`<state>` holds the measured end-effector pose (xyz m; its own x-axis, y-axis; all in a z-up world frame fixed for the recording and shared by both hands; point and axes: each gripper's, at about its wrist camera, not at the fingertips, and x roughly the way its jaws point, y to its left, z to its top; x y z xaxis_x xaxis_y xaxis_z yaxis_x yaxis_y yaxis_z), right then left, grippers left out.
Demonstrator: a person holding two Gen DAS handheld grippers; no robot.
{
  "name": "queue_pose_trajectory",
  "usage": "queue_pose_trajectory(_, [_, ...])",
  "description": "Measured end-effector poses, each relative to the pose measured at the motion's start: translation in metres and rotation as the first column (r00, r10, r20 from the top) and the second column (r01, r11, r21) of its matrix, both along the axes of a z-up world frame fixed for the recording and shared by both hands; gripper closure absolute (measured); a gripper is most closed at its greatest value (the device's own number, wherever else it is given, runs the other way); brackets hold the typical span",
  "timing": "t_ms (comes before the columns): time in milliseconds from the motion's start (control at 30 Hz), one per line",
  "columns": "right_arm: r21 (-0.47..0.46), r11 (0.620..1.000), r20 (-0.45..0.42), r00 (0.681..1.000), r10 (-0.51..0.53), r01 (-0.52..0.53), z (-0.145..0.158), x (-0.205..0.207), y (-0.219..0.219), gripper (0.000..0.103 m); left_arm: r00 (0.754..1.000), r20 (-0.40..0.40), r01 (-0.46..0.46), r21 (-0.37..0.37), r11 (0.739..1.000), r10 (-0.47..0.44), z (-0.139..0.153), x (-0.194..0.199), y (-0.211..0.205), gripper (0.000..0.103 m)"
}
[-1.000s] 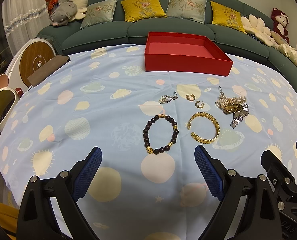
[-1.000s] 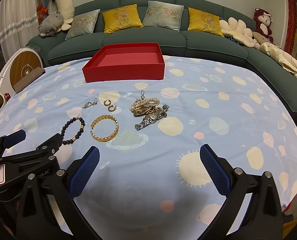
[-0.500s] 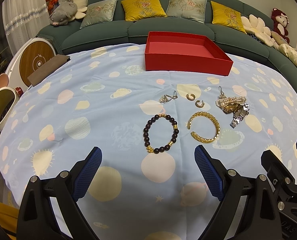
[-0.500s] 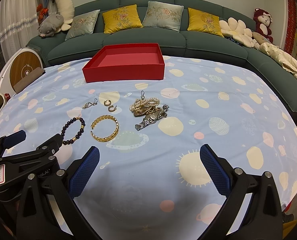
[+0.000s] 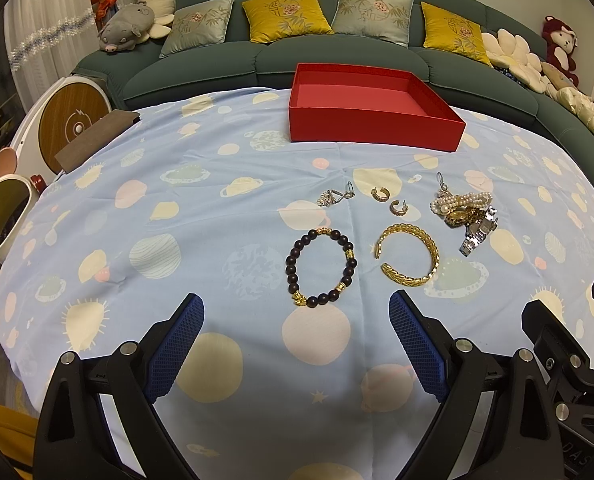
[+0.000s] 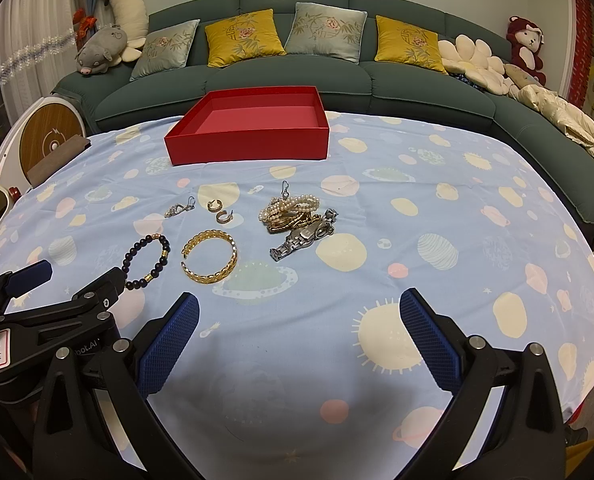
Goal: Organize jewelry
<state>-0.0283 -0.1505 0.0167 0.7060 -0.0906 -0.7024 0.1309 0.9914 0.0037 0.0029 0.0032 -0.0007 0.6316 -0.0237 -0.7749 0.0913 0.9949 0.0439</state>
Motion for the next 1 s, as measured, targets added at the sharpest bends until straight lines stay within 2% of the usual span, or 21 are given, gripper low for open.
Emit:
queue_pose_trajectory(700, [0.008,1.0,-0.009,1.0,0.01,-0.01,-0.004,0.002,0.0,0.005,1.0,-0.021,0.012,0.003,1.0,-0.012,-0.005,0.002,0.0,0.012])
queue_pose_trajectory(1000, [0.052,0.999,-0.016,1.0,0.002,-0.001,-0.012,0.023,-0.019,0.006,0.998,-0.062,-0.027,-0.056,0.998,0.023,-0.014,0.018,0.022,0.011])
